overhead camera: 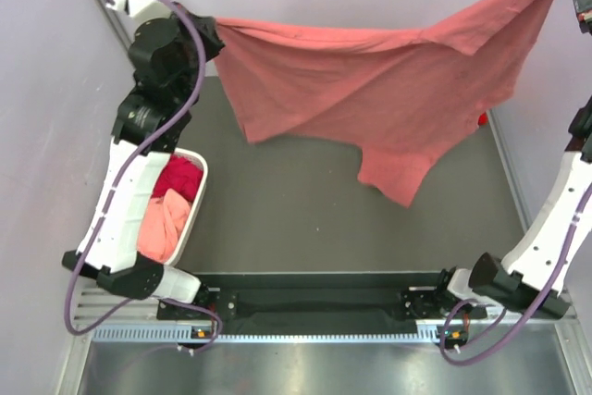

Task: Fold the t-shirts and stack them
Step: Flatten the tshirt out

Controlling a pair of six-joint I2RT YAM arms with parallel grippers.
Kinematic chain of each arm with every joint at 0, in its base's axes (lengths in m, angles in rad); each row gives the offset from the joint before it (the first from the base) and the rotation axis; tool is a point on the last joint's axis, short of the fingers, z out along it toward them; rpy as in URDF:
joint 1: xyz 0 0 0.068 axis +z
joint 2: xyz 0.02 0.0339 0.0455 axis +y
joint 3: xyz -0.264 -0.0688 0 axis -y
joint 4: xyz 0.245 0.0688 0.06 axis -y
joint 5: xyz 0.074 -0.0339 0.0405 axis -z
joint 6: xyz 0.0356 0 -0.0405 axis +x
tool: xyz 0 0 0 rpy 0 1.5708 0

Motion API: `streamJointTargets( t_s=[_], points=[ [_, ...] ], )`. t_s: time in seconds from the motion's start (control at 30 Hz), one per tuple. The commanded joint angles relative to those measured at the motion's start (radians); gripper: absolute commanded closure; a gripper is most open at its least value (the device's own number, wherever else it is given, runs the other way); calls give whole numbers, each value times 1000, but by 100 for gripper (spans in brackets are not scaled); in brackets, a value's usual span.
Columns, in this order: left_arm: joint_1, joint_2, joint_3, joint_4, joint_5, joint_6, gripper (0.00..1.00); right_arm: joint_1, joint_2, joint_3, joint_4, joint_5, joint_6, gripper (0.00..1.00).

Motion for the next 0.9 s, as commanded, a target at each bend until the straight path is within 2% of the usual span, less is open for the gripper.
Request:
streamJointTargets(
  t_s=[0.0, 0.17, 0.33, 0.5, 0.67, 0.87],
  points=[
    [7, -139, -19, 27, 13, -6, 100, -11, -131, 24, -12, -18, -51, 100],
    [-5, -245, -53, 10, 8, -3, 100, -13, -207, 71, -98, -24, -62, 100],
    [-25, -363, -53, -39, 11, -13, 100, -13, -276, 206, -191, -18, -27, 100],
    [-37, -477, -50, -117, -7, -10, 100, -8, -358, 222, -218, -12, 33, 100],
    [-42, -491, -13, -171, -50, 7, 100, 30, -379, 206, -259, 26, 24, 100],
    [-45, -387, 10, -191, -39, -27, 100, 70, -344, 133, -288, 52, -45, 100]
  ],
)
